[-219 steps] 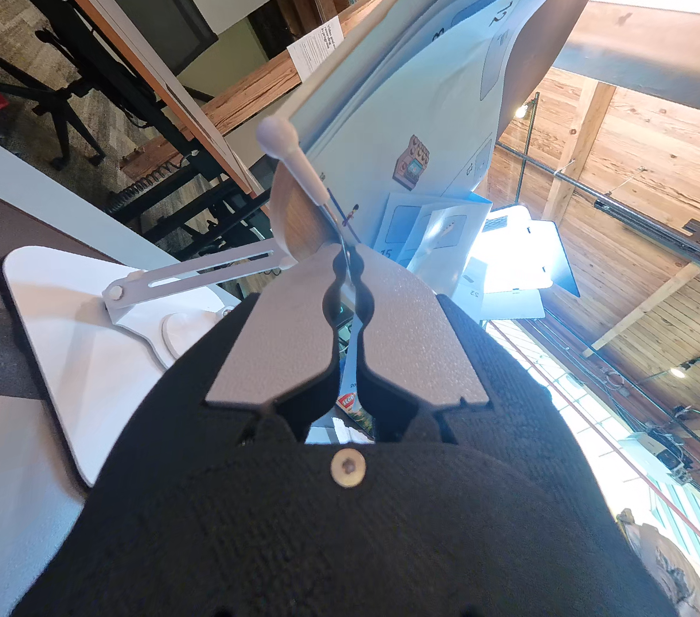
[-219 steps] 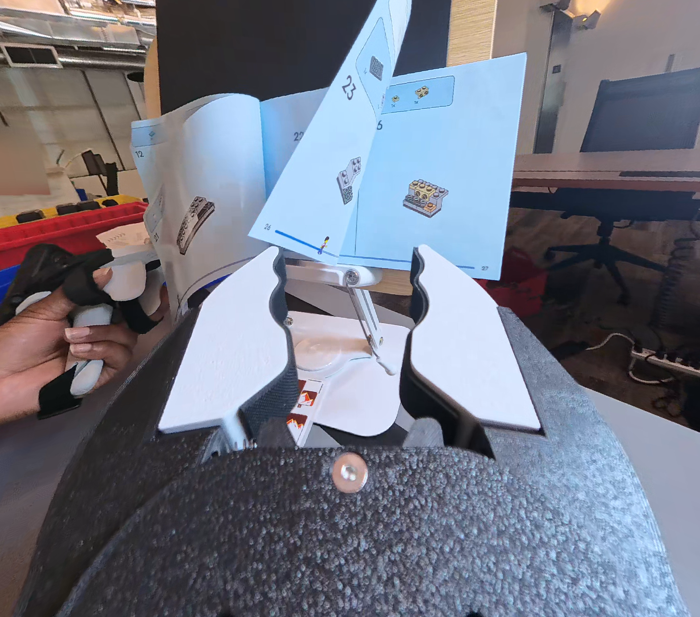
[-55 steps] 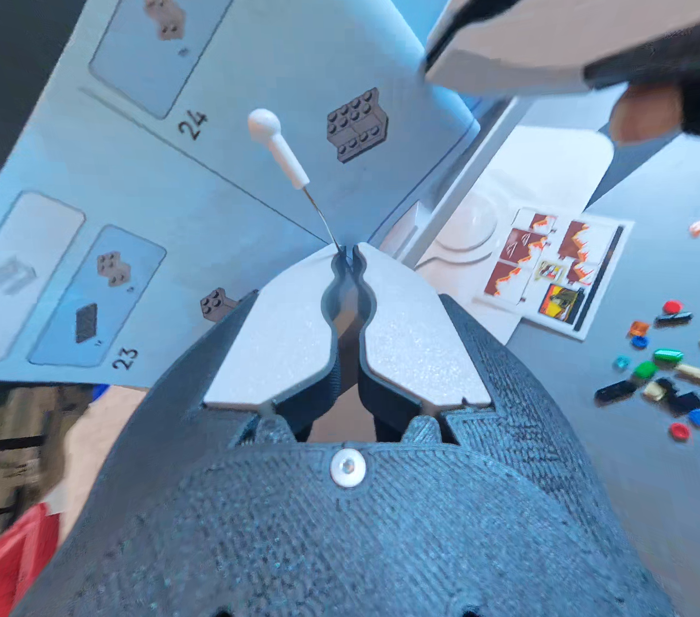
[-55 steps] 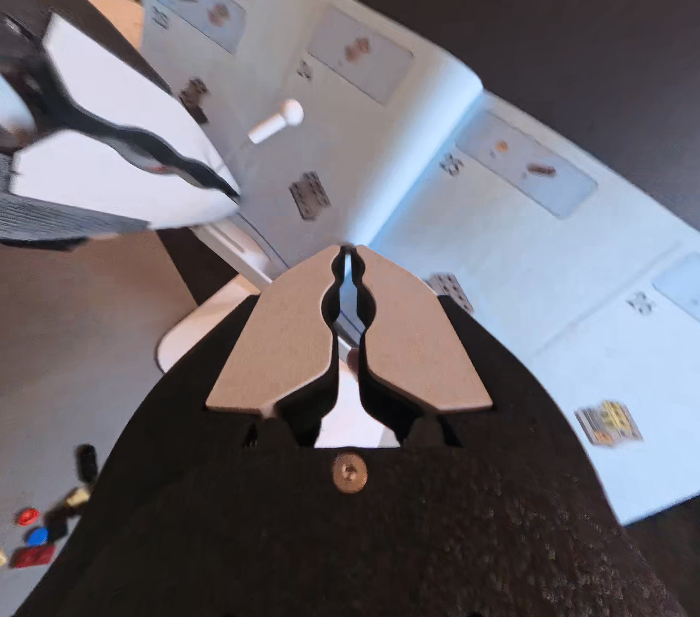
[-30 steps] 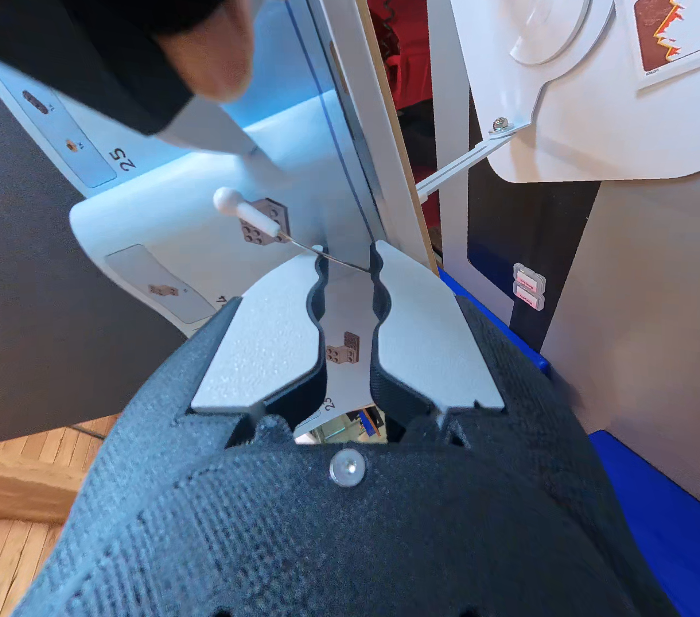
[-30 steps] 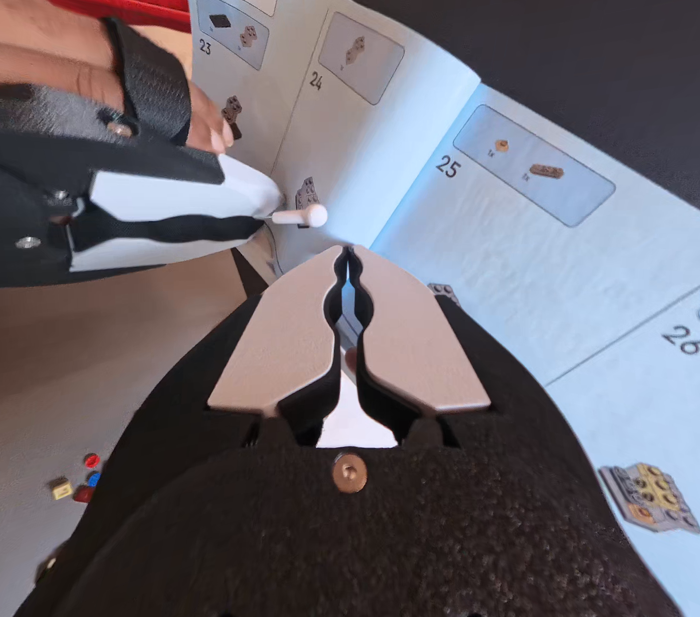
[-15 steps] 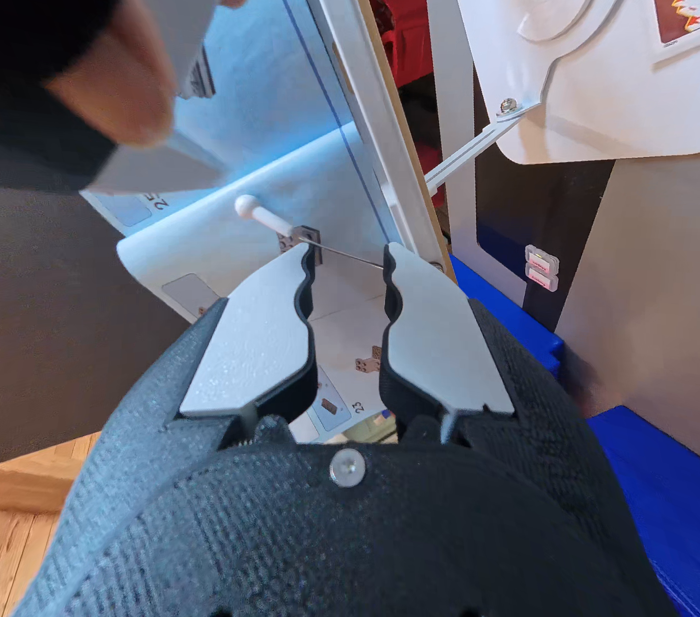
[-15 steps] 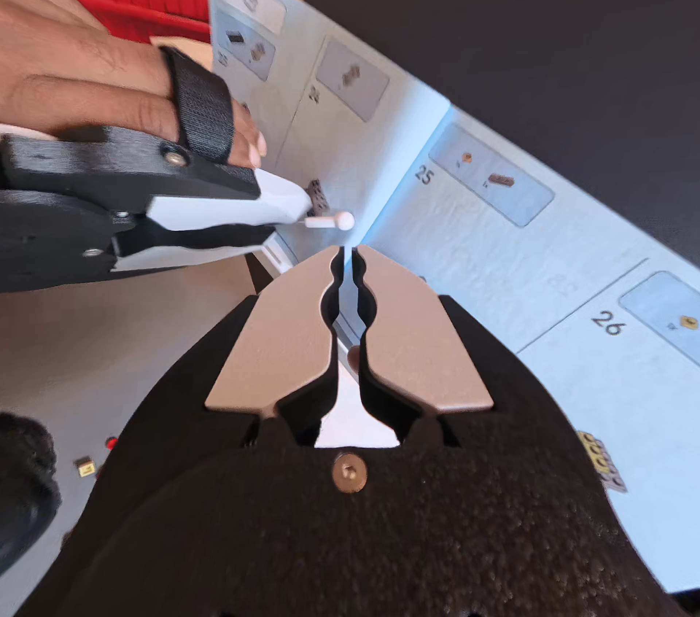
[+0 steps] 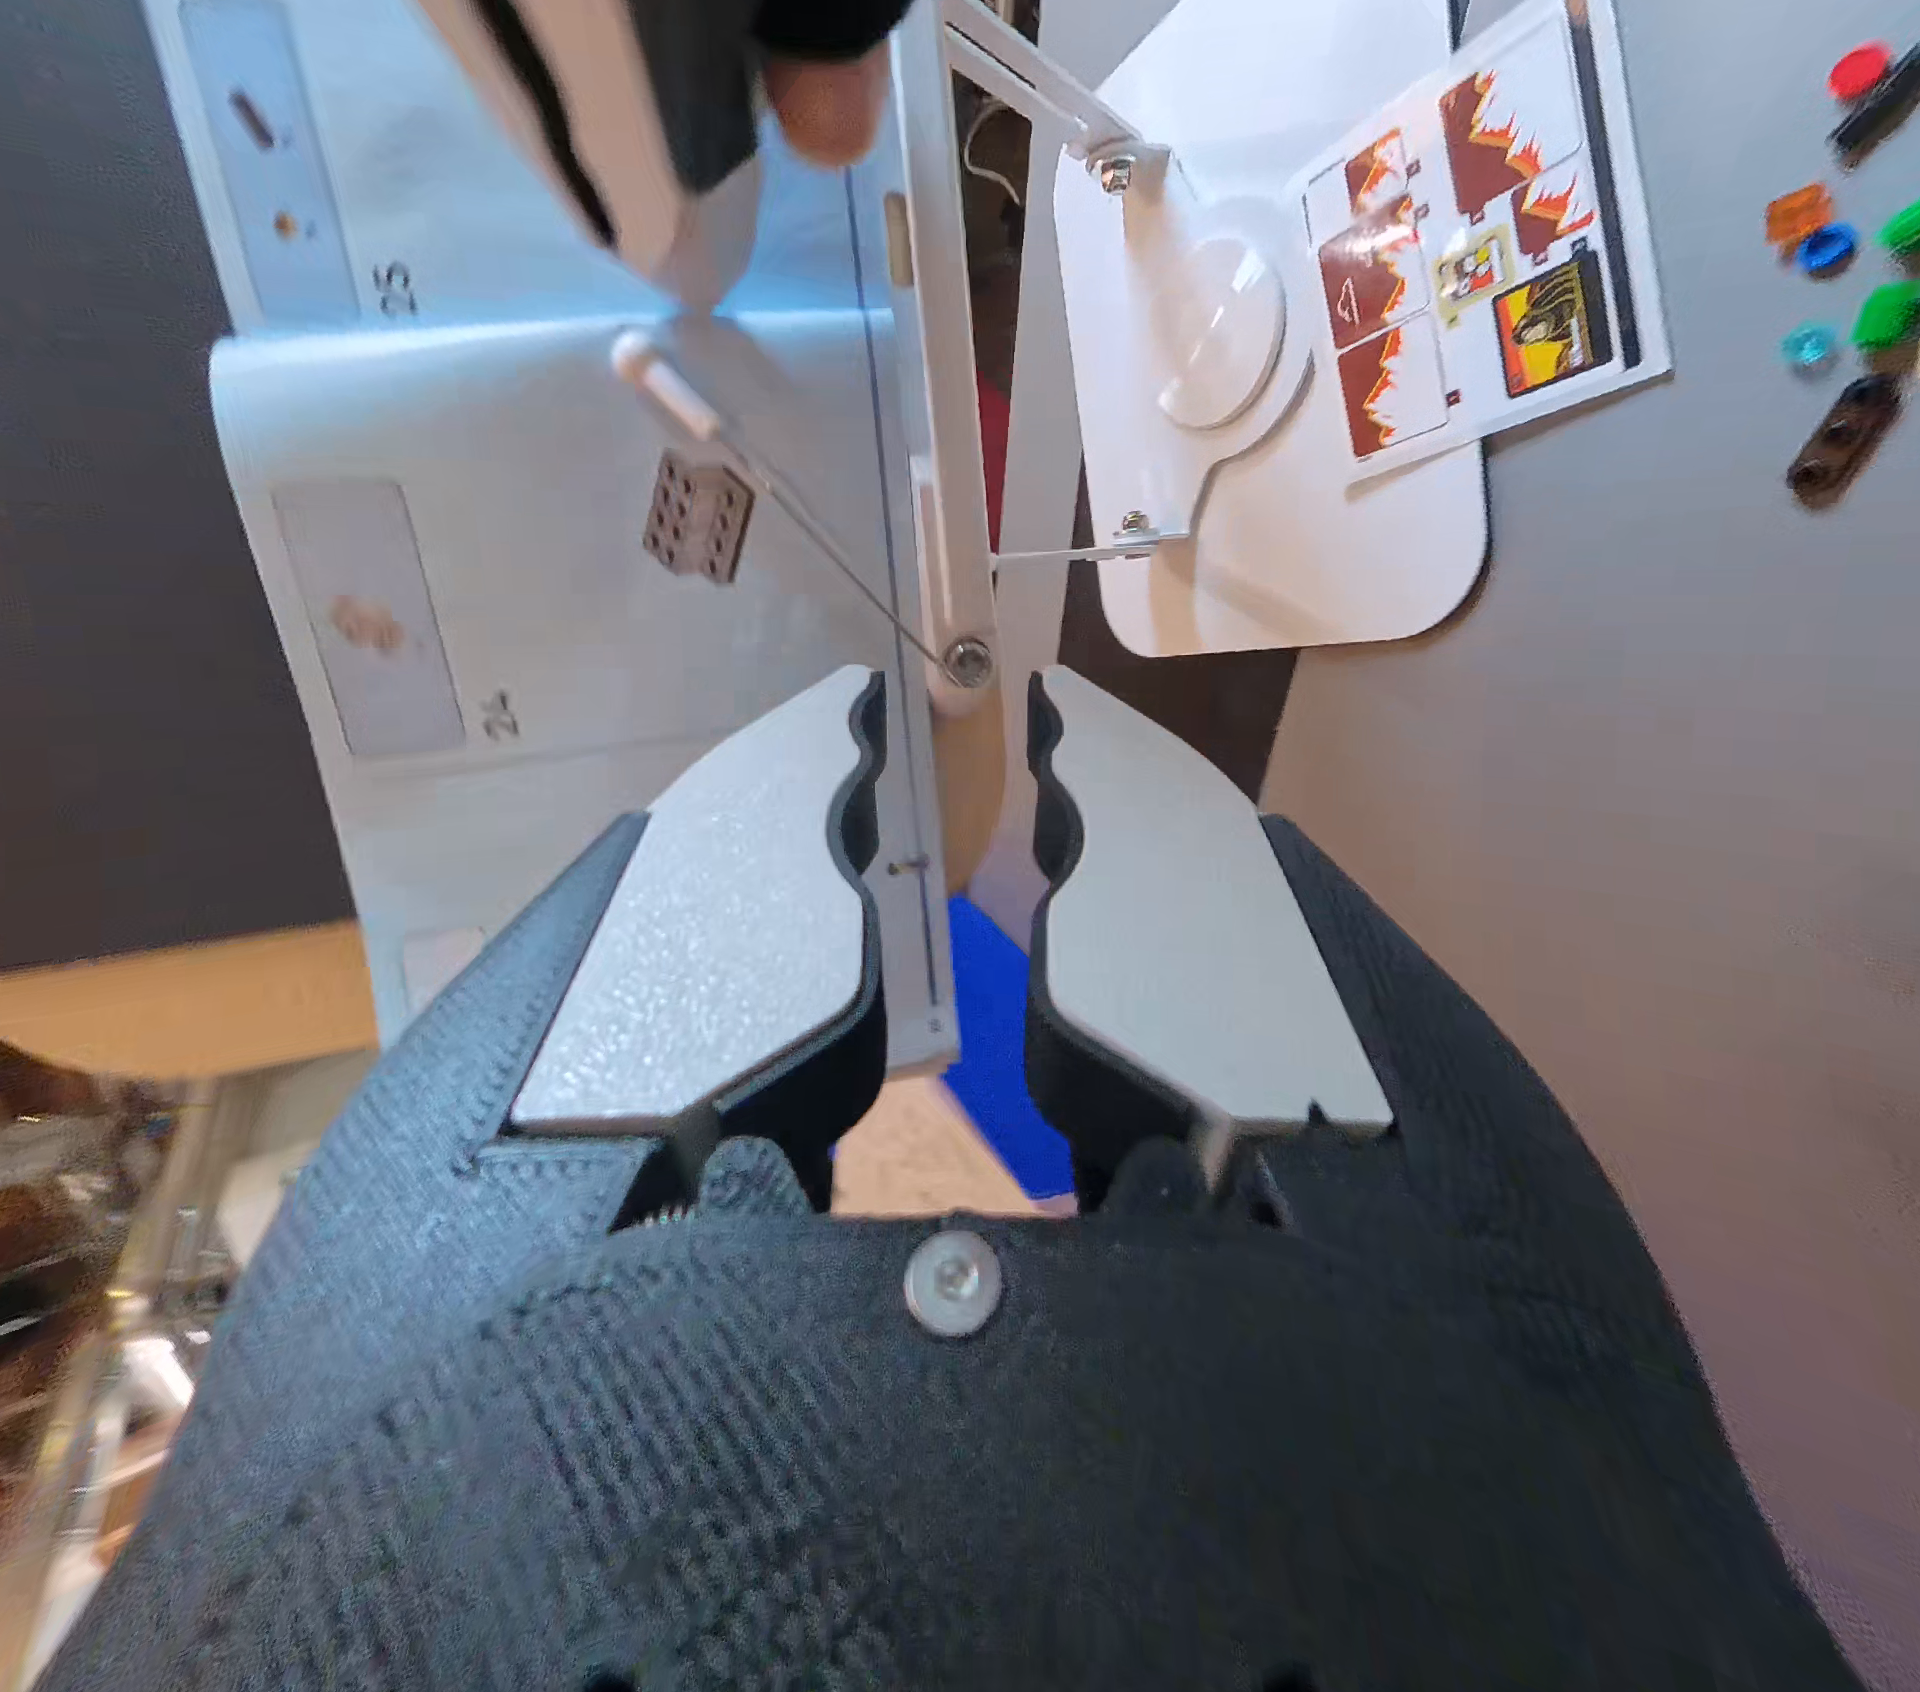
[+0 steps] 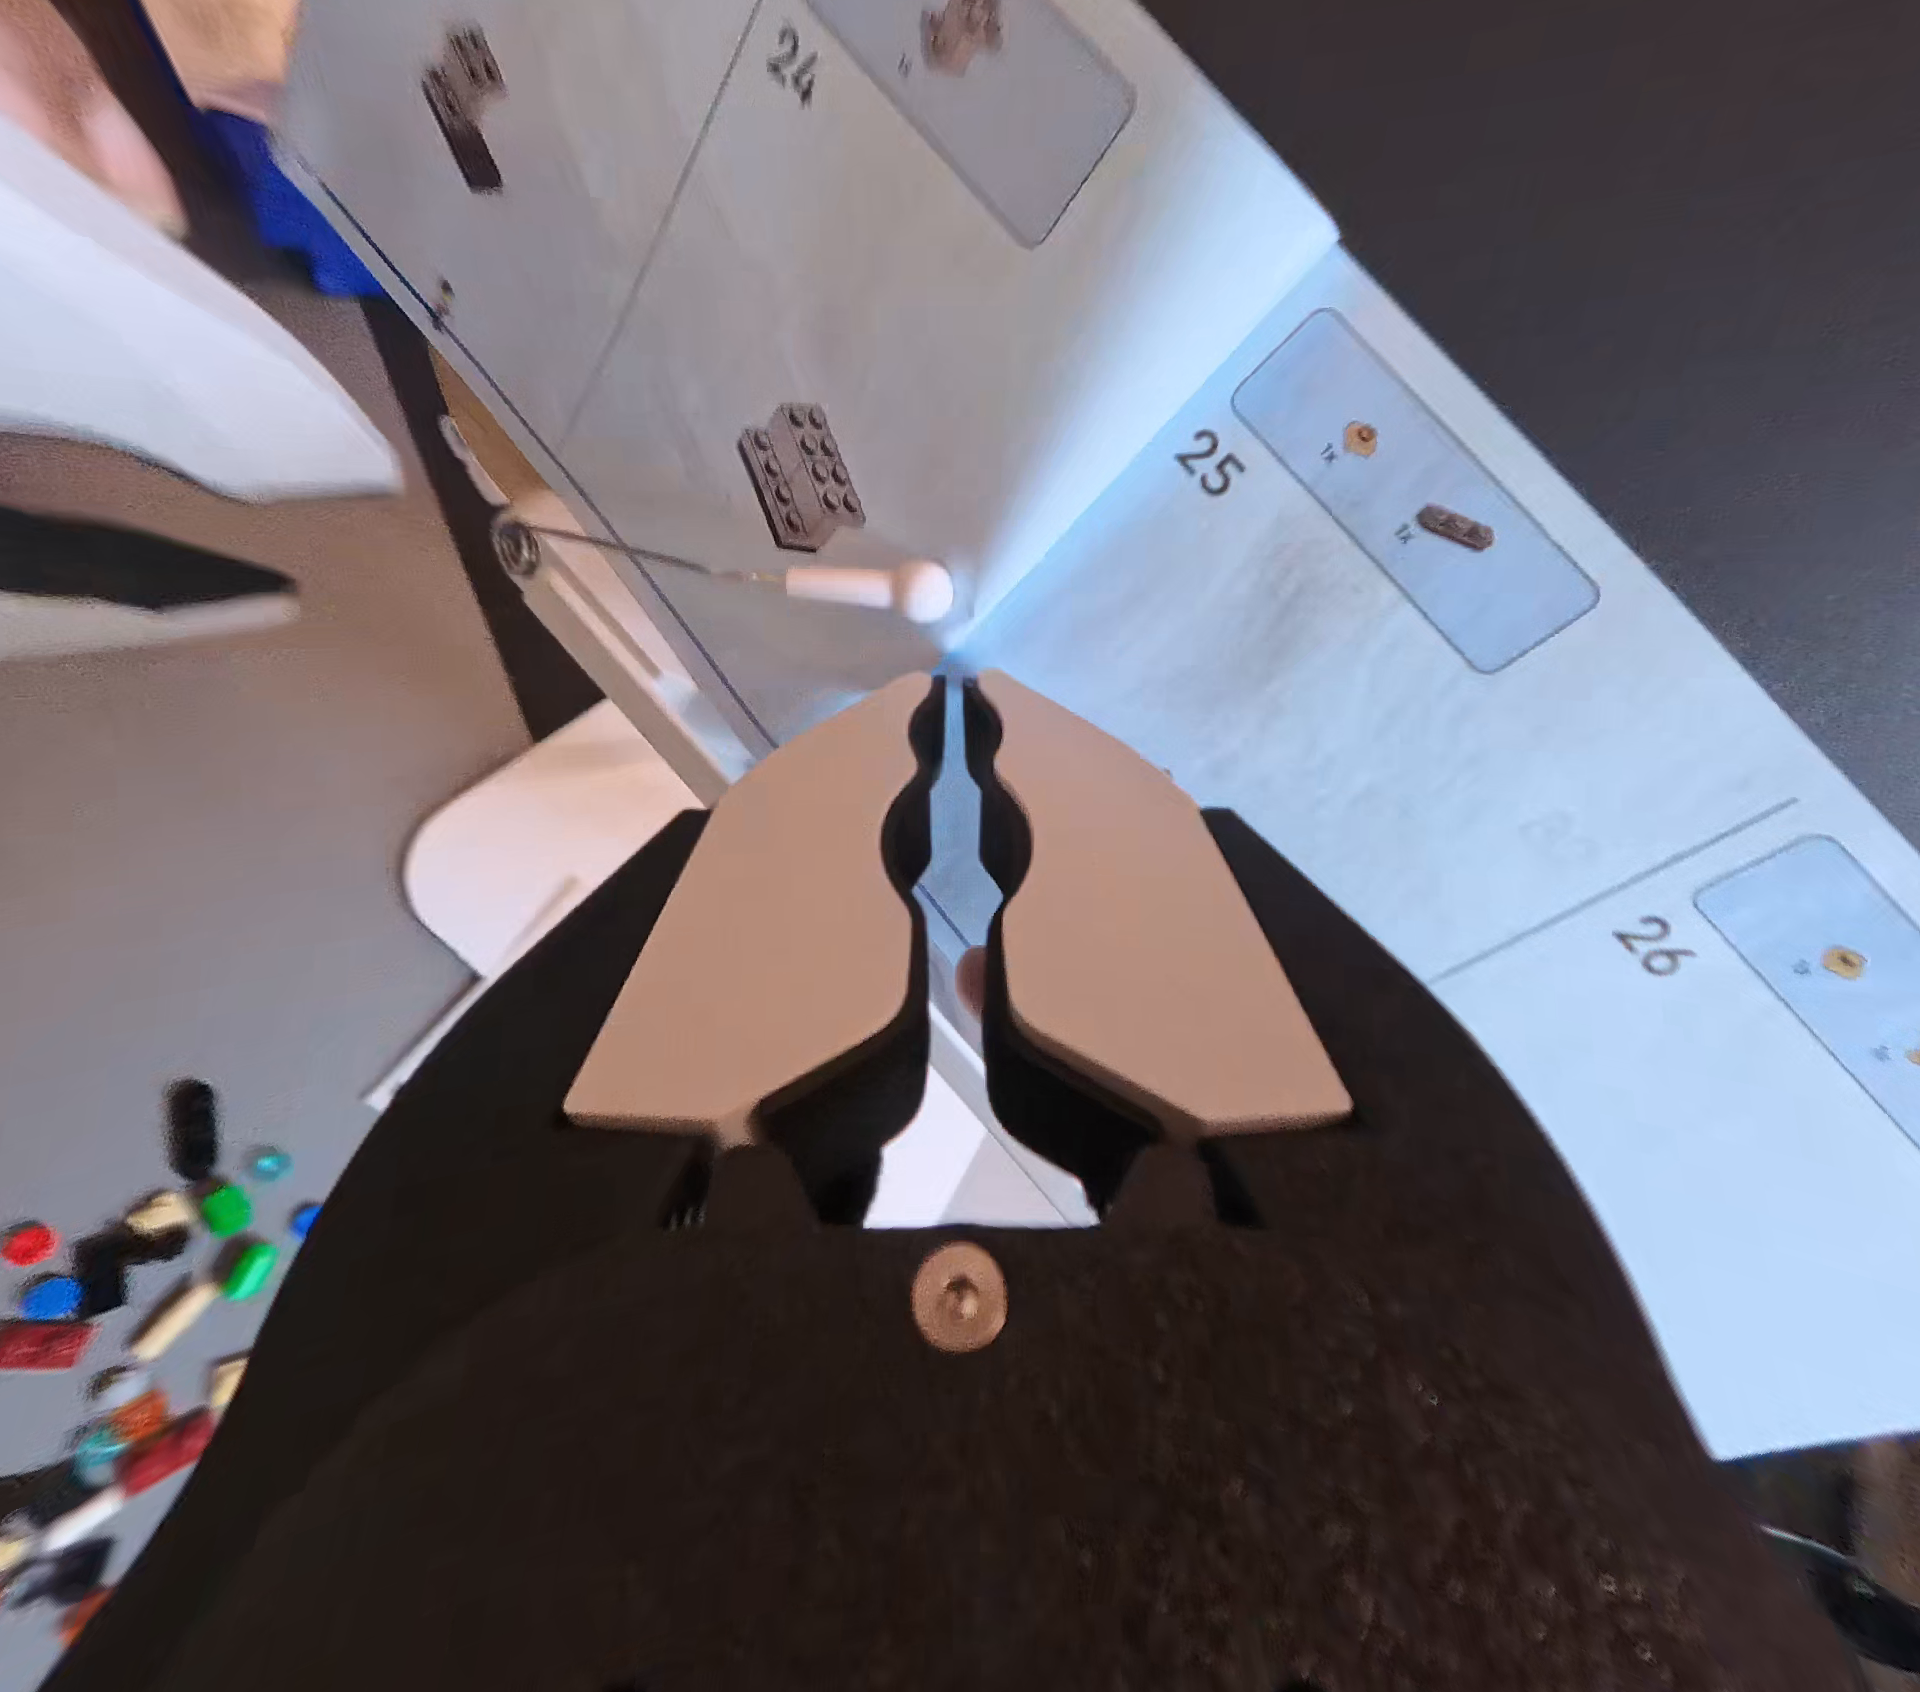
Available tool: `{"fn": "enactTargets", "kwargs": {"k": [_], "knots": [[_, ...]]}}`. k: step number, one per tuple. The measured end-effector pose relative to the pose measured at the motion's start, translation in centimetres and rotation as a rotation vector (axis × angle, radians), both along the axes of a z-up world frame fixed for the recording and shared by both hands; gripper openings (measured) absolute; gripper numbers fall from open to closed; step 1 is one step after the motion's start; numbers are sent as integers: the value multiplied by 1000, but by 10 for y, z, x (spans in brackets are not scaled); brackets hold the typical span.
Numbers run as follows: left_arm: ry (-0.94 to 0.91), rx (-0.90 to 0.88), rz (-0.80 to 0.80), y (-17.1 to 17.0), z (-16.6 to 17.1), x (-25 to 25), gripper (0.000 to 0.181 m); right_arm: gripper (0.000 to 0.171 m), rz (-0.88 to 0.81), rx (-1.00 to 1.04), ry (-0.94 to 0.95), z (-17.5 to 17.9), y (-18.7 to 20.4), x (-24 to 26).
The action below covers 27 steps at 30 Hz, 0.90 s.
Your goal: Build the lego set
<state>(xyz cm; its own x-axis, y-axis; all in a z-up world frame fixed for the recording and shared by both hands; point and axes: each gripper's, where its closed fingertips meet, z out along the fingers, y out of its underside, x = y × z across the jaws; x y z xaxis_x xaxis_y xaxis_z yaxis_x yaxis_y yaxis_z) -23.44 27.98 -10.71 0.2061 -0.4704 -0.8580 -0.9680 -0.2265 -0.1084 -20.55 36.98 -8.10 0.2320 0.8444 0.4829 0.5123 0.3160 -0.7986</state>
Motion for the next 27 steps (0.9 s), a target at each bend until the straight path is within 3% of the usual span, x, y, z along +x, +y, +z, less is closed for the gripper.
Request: {"fn": "enactTargets", "kwargs": {"k": [3,8,13,17,22,27], "knots": [[-190,50,17,-20,2,-2,25,7,0,3,13,-4,-5,2],[-526,84,37,-42,1,4,25,8,6,-30,202,38,-20,-9],[-723,161,14,-71,7,11,24,5,-132,89,79,16,-11,-14],[-900,192,-9,-97,8,11,21,5,-195,53,45,-6,-8,-2],[-977,207,-24,-110,6,13,22,14,-162,2,174,9,-18,11],[-1084,238,-52,-123,17,11,20,17,-40,-133,313,29,-75,53]]}}
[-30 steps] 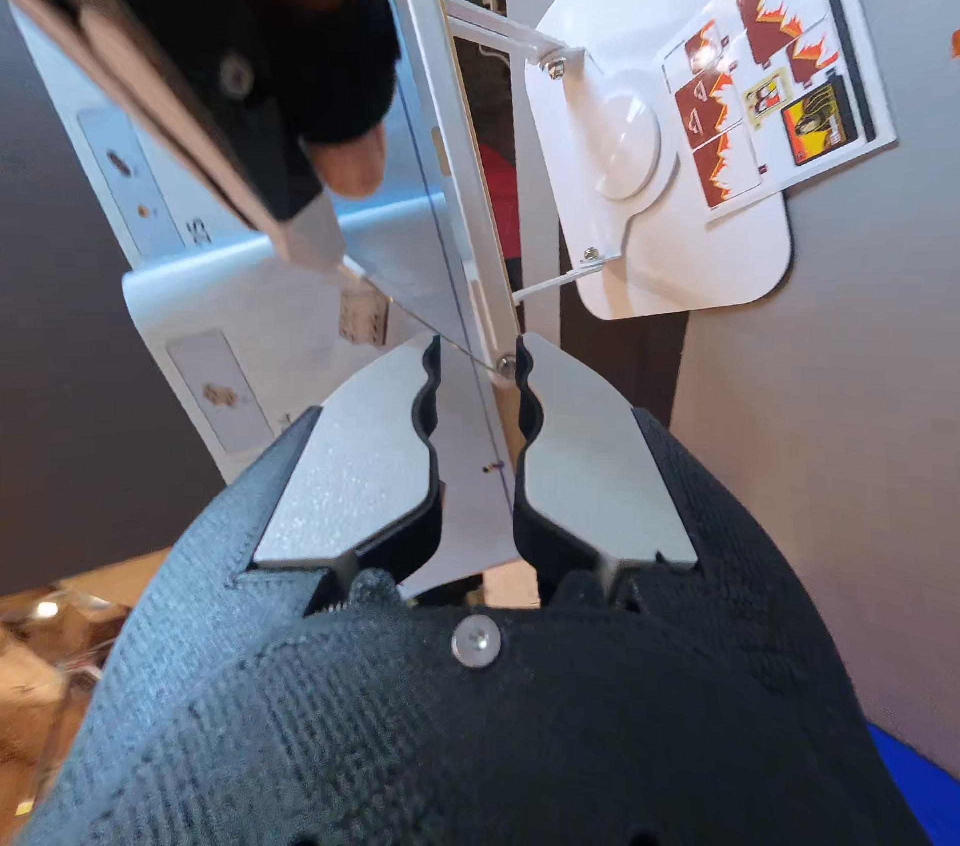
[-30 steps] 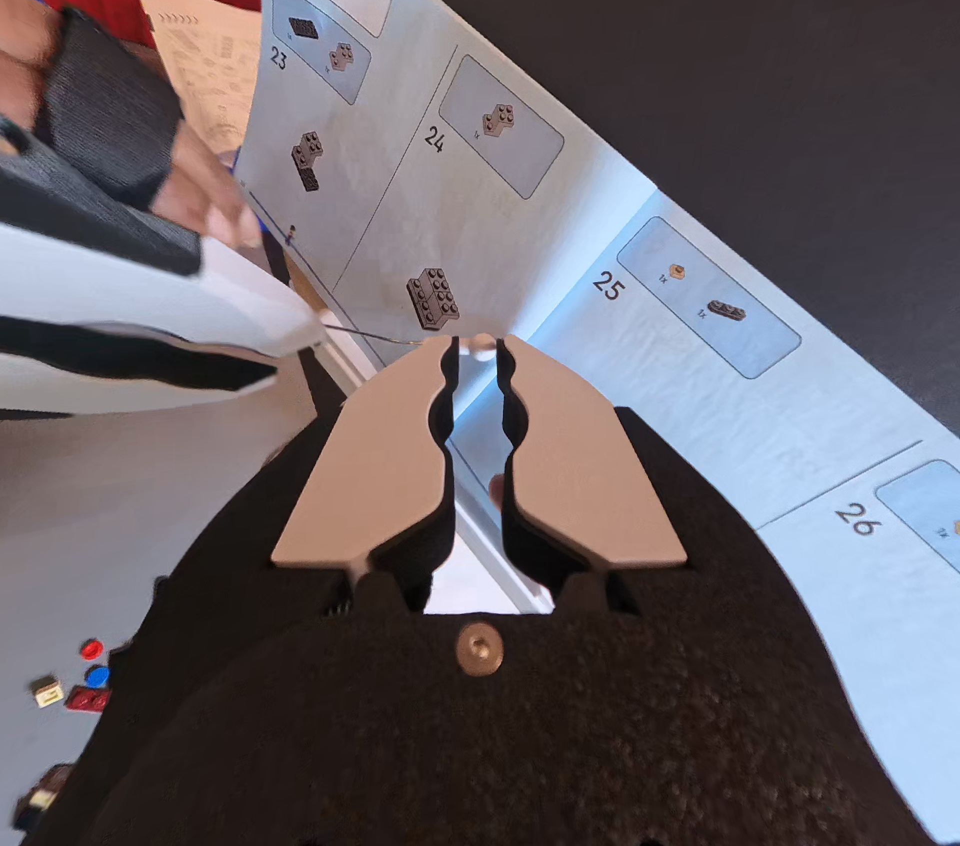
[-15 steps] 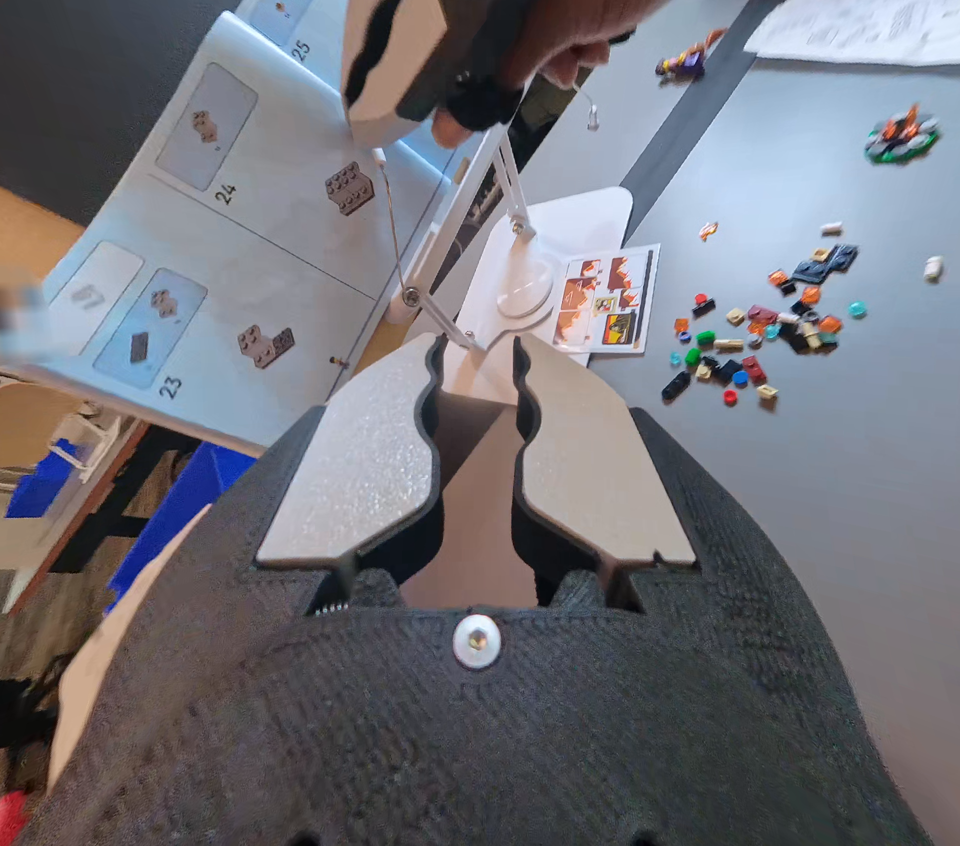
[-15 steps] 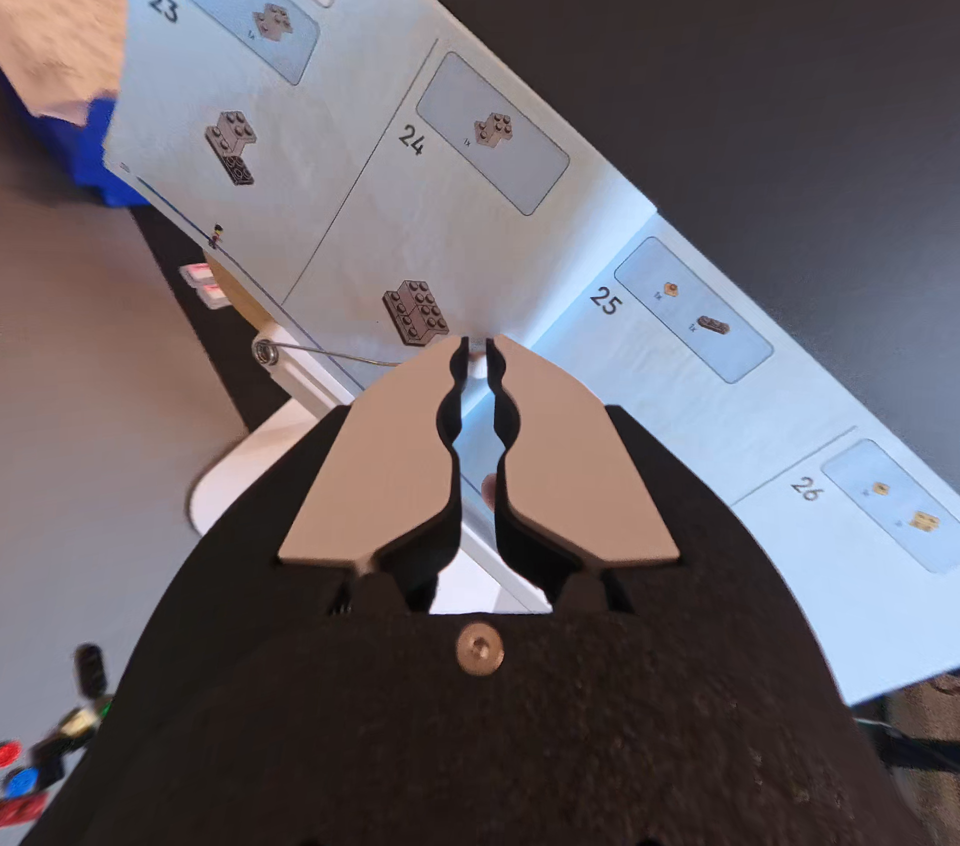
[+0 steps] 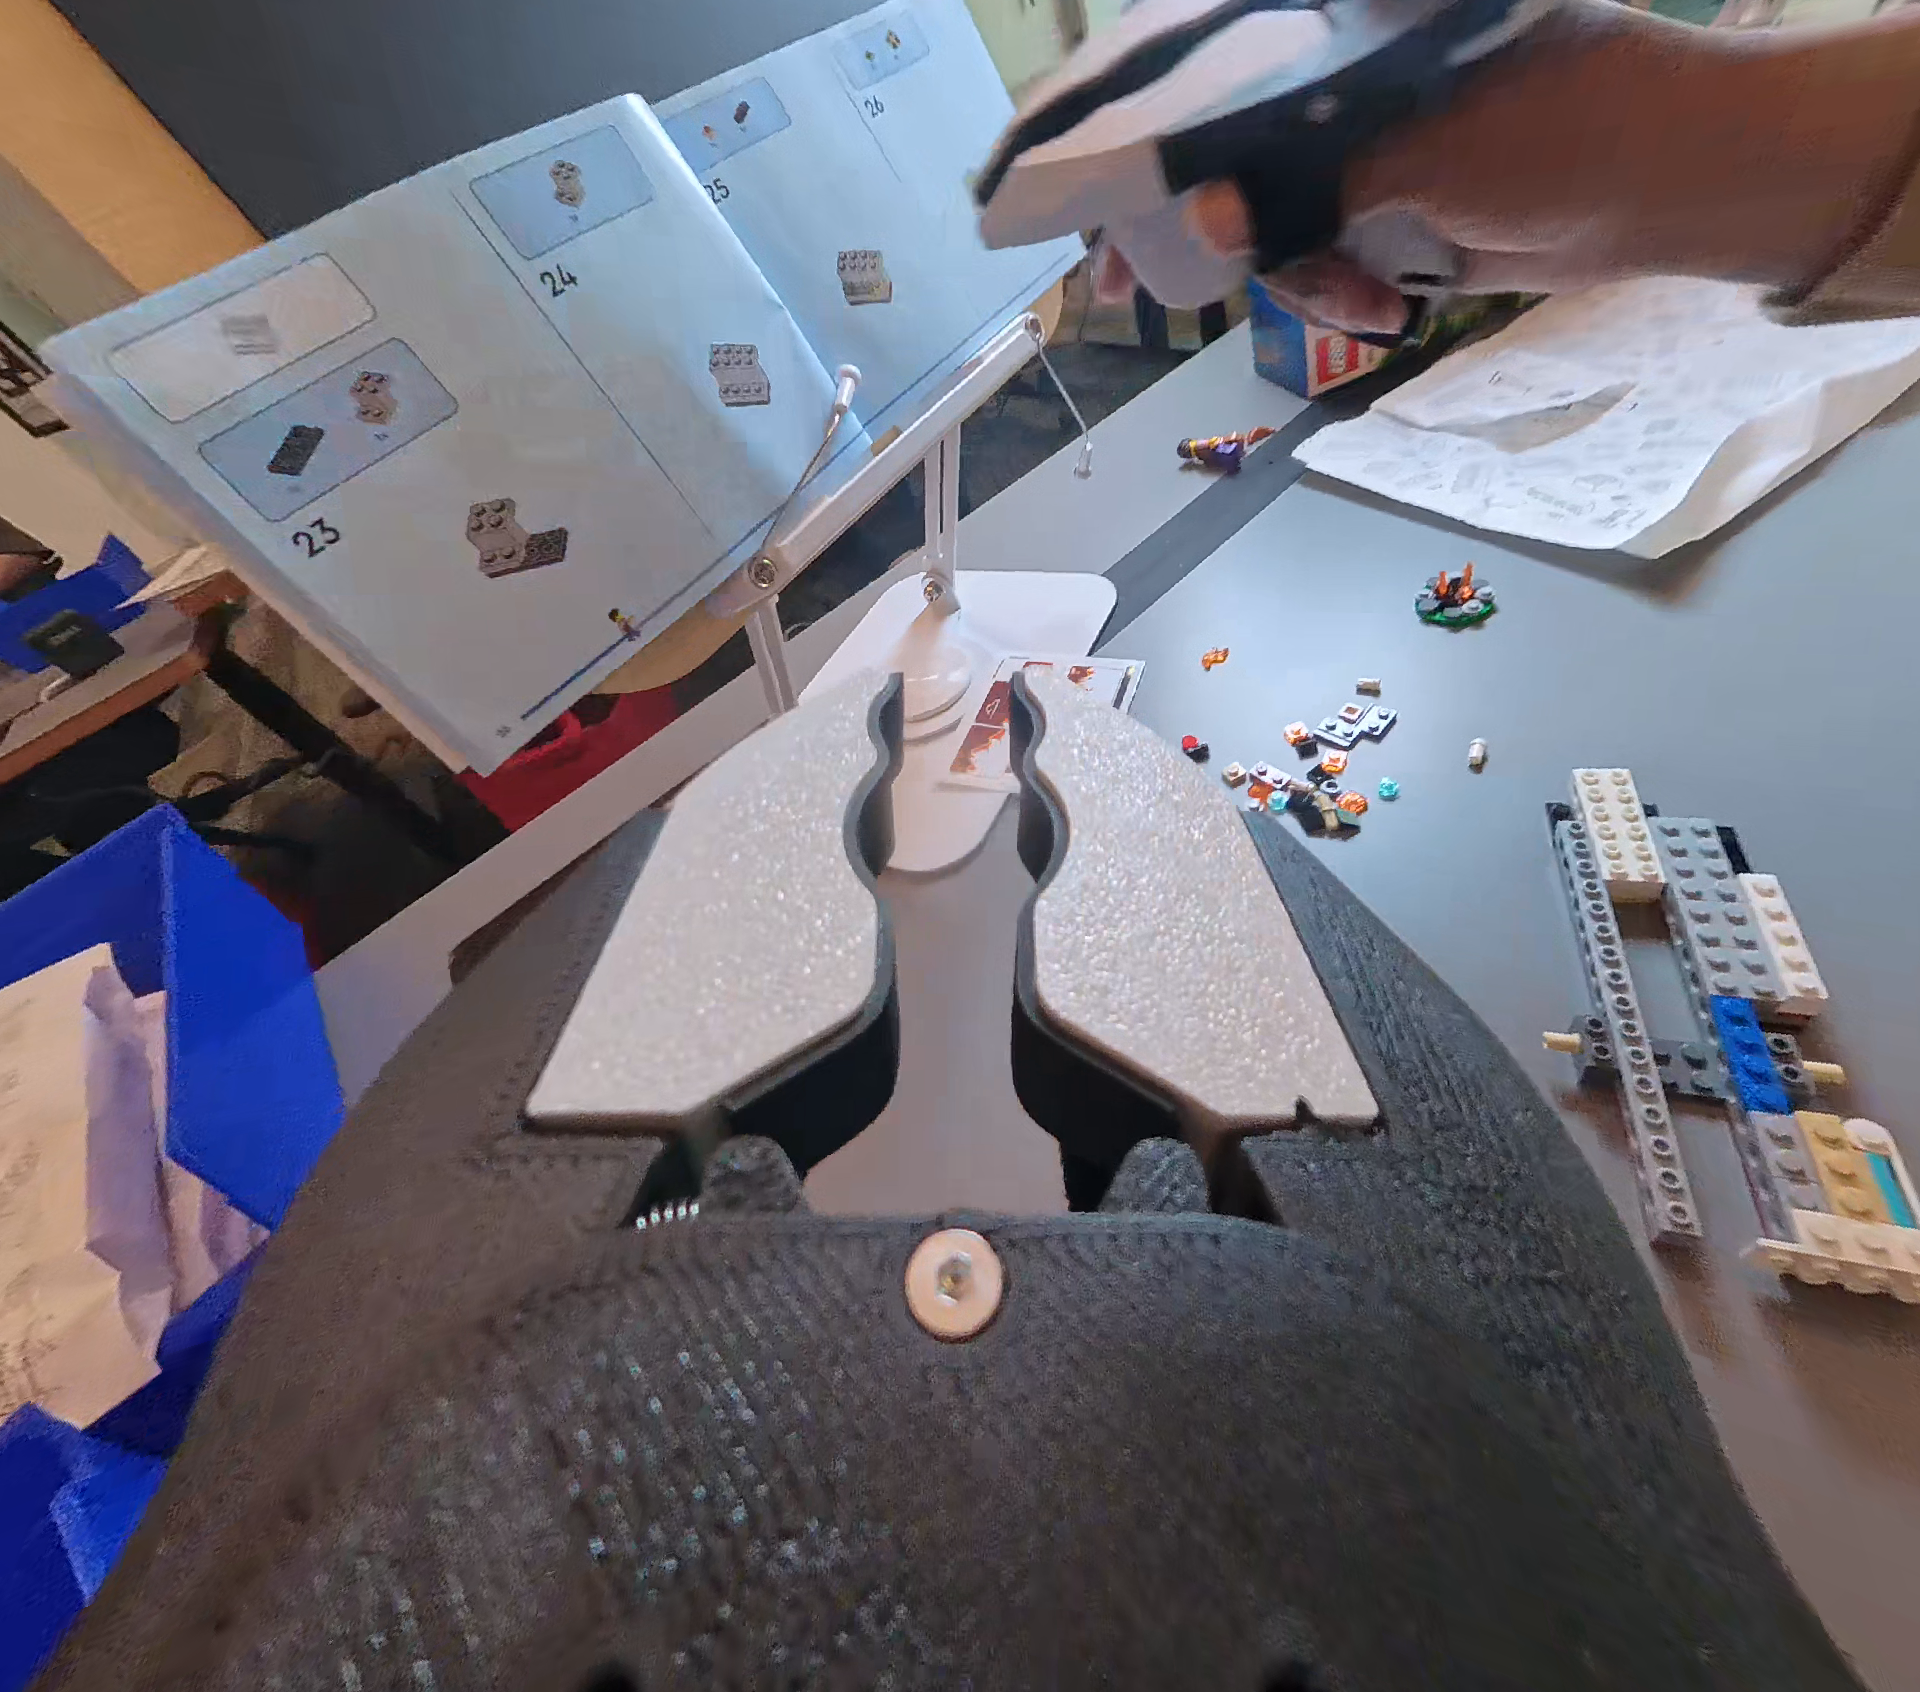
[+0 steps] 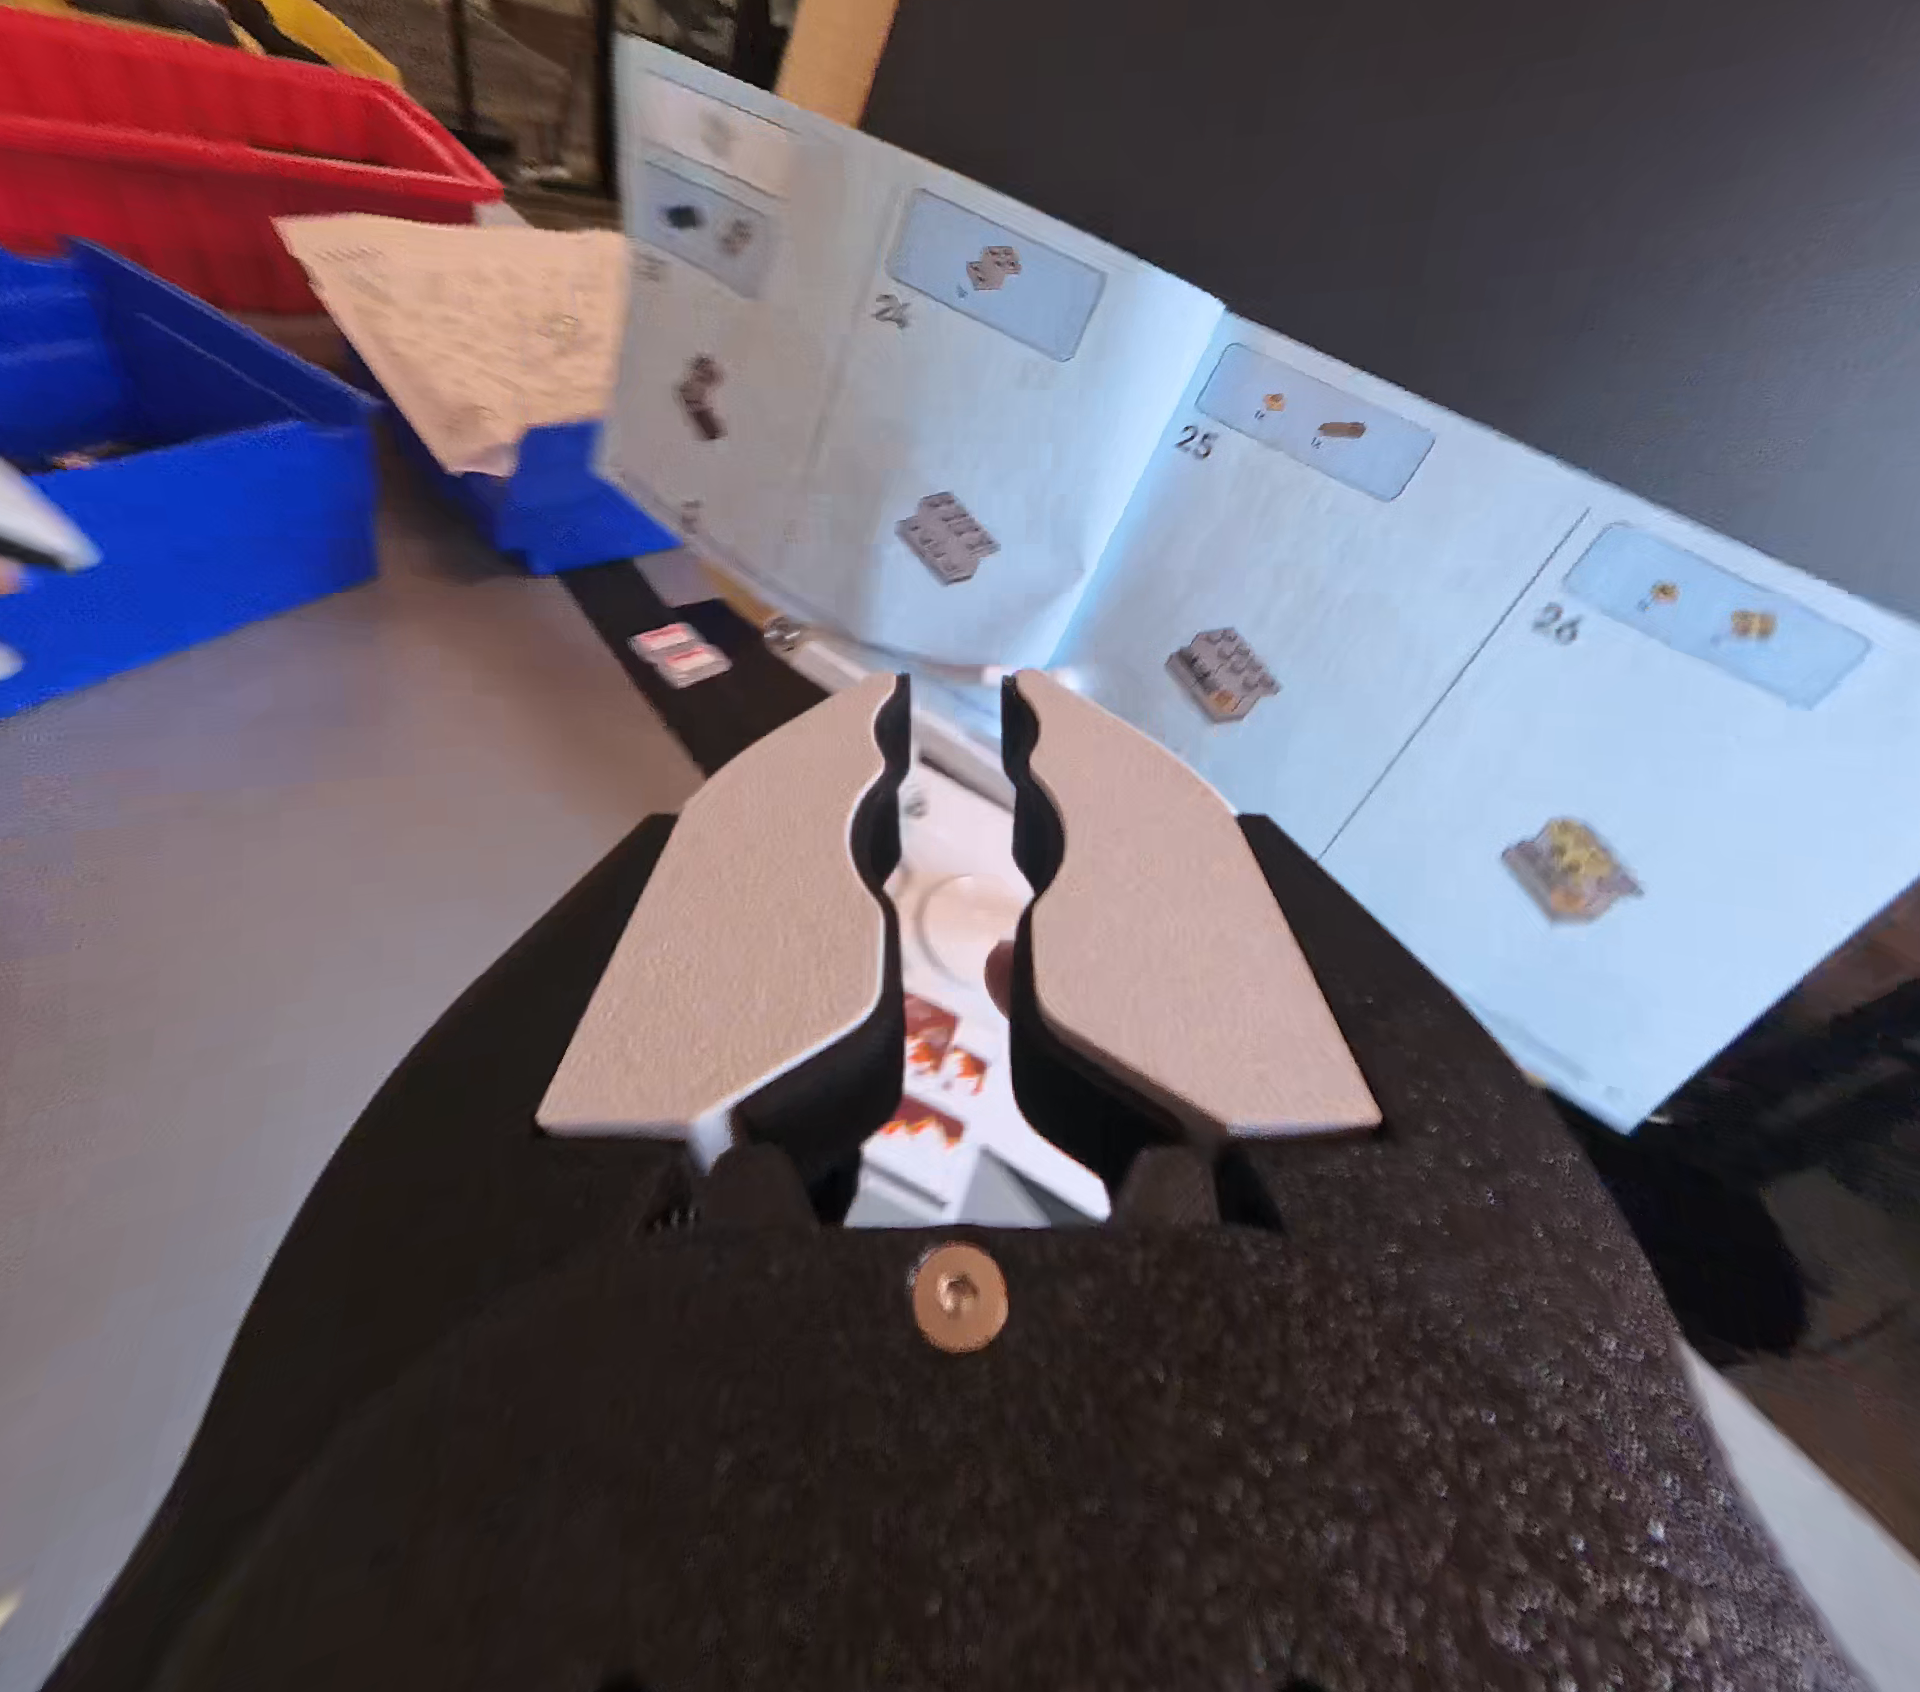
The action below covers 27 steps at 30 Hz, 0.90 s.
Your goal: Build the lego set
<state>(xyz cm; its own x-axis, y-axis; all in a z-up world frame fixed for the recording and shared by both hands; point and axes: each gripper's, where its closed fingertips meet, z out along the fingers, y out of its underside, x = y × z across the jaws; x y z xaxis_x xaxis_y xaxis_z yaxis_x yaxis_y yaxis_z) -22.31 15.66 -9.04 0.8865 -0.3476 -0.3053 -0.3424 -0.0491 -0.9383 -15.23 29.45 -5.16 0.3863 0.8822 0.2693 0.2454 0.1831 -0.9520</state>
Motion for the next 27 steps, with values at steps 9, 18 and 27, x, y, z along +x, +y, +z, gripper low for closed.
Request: {"fn": "enactTargets", "kwargs": {"k": [9,18,27], "knots": [[-126,75,59,-46,19,-35,1,25,-36,-86,41,-61,-99,146],[-322,151,228,-99,5,-53,0,20,-181,-147,271,-81,-110,191],[-364,110,242,-118,-33,-26,4,16,-133,-119,259,-97,-121,184]]}}
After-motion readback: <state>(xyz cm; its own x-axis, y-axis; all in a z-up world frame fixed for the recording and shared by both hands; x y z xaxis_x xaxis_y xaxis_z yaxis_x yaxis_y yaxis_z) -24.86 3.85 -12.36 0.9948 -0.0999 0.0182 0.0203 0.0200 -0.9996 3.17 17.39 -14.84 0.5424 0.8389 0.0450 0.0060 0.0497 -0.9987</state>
